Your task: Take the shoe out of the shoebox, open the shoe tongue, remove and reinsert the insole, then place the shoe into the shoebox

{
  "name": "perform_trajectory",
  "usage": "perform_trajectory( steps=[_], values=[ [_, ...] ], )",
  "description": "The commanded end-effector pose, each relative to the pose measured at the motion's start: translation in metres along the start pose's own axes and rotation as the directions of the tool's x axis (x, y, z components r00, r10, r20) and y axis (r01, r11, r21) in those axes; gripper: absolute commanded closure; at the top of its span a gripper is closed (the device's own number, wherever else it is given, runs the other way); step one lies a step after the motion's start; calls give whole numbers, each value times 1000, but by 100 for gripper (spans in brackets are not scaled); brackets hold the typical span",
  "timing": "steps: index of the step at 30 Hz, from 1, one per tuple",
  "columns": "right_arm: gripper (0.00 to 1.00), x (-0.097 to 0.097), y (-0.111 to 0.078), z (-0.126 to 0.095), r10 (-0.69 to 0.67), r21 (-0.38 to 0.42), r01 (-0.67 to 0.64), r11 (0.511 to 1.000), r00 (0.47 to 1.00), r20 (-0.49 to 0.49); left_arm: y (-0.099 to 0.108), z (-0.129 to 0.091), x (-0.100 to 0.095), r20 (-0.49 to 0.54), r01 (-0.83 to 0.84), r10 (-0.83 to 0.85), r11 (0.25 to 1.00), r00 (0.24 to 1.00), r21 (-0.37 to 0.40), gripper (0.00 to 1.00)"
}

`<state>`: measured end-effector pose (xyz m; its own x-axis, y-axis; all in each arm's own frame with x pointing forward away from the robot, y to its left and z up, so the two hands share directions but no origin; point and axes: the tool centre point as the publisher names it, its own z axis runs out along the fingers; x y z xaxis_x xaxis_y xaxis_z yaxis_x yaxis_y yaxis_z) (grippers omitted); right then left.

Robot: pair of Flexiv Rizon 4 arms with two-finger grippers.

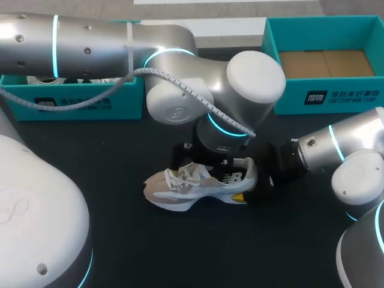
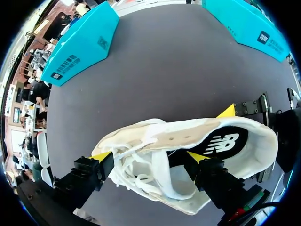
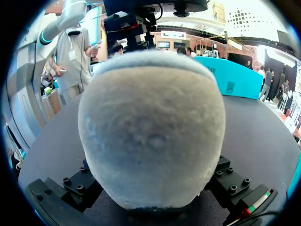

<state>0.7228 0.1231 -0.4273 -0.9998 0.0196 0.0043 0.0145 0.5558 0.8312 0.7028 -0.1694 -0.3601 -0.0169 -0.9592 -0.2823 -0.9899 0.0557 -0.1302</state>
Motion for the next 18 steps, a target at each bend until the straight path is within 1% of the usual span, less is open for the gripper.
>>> perform_trajectory(
  steps=[1,2,3,4,5,7,10,11,13,14,15,18],
  values=[
    [100,-2,-2,7,0,1,0,1000,1000,2,6,-8,-14,-34,31,-30,1000,999,7,0],
    [100,-2,-2,7,0,1,0,1000,1000,2,7,-11,-16,-38,33,-32,999,999,6,0],
    [100,-2,-2,7,0,1,0,1000,1000,2,8,-13,-17,-47,35,-35,999,998,6,13],
    [100,-2,-2,7,0,1,0,1000,1000,2,9,-16,-18,-60,37,-37,999,998,3,16],
    [100,-2,-2,7,0,1,0,1000,1000,2,11,-18,-19,-69,39,-39,999,997,-2,18],
    [100,-2,-2,7,0,1,0,1000,1000,2,14,-22,-20,-85,38,-38,999,996,-7,34],
    [100,-2,-2,7,0,1,0,1000,1000,2,17,-26,-19,-101,33,-34,999,994,-10,38],
    [100,-2,-2,7,0,1,0,1000,1000,2,18,-27,-19,-108,32,-33,999,994,-12,51],
    [100,-2,-2,7,0,1,0,1000,1000,2,18,-27,-16,-115,26,-27,1000,993,-18,58],
    [100,-2,-2,7,0,1,0,1000,1000,2,17,-27,-15,-119,25,-27,999,993,-20,64],
    [100,-2,-2,7,0,1,0,1000,1000,2,14,-25,-13,-121,24,-27,999,992,-22,73],
    [100,-2,-2,7,0,1,0,1000,1000,2,12,-26,-9,-129,14,-17,1000,991,-28,82]
  ],
)
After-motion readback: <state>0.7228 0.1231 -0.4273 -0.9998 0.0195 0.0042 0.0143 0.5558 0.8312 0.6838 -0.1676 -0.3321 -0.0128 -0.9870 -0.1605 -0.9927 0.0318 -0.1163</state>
